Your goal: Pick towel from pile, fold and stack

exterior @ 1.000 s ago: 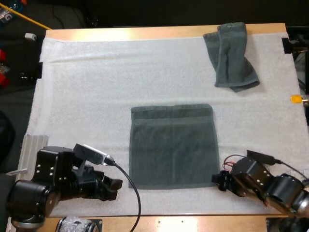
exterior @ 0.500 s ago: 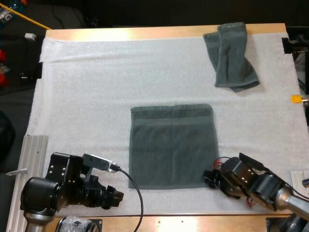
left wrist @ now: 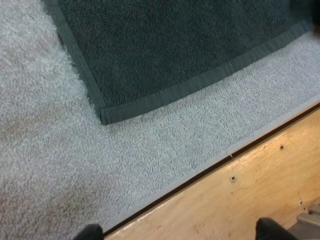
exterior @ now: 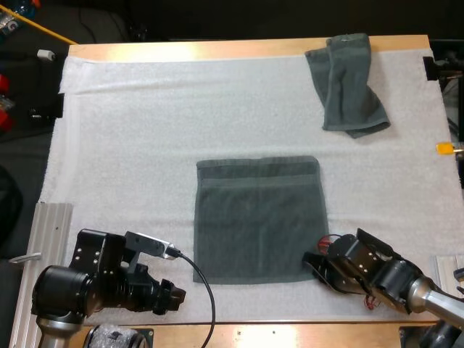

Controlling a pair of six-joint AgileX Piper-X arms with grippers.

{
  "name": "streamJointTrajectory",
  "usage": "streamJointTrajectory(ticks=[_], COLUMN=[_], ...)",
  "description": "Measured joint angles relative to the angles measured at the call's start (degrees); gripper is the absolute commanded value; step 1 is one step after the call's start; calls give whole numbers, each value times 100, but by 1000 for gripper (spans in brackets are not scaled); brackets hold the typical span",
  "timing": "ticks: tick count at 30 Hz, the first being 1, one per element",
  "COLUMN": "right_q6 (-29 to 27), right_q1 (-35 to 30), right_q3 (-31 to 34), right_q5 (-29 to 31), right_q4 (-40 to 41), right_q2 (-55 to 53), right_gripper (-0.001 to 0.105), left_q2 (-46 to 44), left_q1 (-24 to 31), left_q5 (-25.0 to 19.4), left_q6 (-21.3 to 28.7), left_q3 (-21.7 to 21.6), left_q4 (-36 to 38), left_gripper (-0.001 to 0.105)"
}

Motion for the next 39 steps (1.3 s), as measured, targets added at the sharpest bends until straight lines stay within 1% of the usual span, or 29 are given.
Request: streamJointTrajectory(ticks=[2,6,11,14,17,21,27,33,37,39], right_q6=[13,12,-55,-54,-234,-314,-314,-322,-326,-327], right_q1=[0,0,0,0,0,0,0,0,0,0], right_q3=[0,0,0,0,14,14,14,25,25,25], right_q5=[71,192,201,205,218,253,311,317,317,317], right_q4=[0,0,46,178,362,514,552,554,554,554], right_q2=[0,0,0,0,-69,-233,-301,-301,-301,-301], right_gripper=[0,0,0,0,0,0,0,0,0,0], left_q2=[0,0,0,0,85,450,1227,2076,2513,2697], left_q1=[0,0,0,0,0,0,0,0,0,0], left_q5=[0,0,0,119,202,201,207,215,246,406], left_q6=[0,0,0,-79,-144,-183,-183,-14,10,12], left_q3=[0,0,0,0,0,0,0,10,224,425], left_q4=[-11,-124,-387,-659,-967,-1261,-1661,-1830,-2150,-2373], left_gripper=[59,59,59,59,59,59,59,59,59,59])
